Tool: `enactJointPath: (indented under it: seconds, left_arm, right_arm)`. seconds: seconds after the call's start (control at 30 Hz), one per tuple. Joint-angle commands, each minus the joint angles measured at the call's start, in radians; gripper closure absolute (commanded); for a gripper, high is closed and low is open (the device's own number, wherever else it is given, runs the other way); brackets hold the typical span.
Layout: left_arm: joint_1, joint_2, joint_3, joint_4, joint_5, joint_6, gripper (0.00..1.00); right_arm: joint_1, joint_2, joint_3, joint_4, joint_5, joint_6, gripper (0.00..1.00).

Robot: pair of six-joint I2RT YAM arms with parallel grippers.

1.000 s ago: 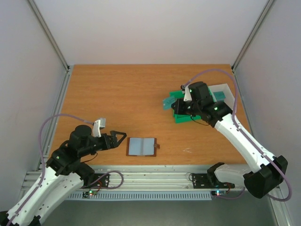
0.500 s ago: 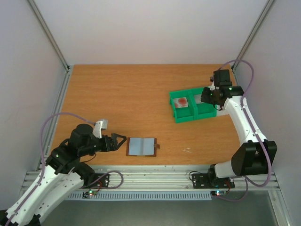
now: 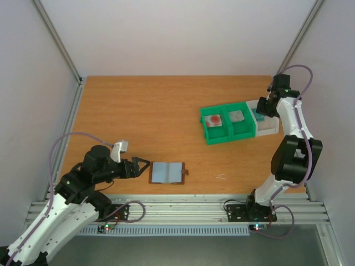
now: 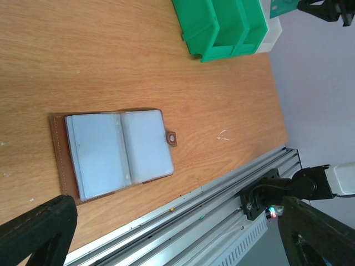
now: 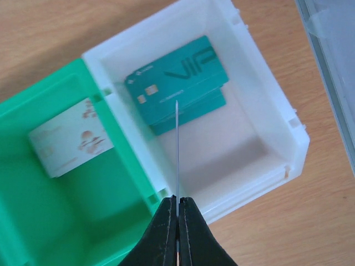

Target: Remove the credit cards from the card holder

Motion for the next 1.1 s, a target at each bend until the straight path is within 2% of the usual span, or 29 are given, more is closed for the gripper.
enactJointPath:
  seconds: [0.0,0.2,0.43,1.07]
  left_arm:
    - [0.004,0.017,0.013,0.069,-0.014,-0.022,0.01]
    - [0.003,0.069,0.001,0.145,-0.014,-0.048,0.01]
    - [0.004,0.175,0.008,0.217,0.013,-0.053,0.01]
    - [0.003,0.368,0.036,0.37,0.071,-0.098,0.01]
  right_arm:
    - [-0.044,0.086,0.082,-0.029,-0.004,-0.082,0.99]
    - [-0.074,0.206,0.196,-0.106,-0.116,-0.186,0.99]
    - [-0.143,0.275,0.249,-0.136,-0.269,-0.187,0.99]
    - [-0.155,0.453,0.386,-0.16,-0.39,-0.255,0.99]
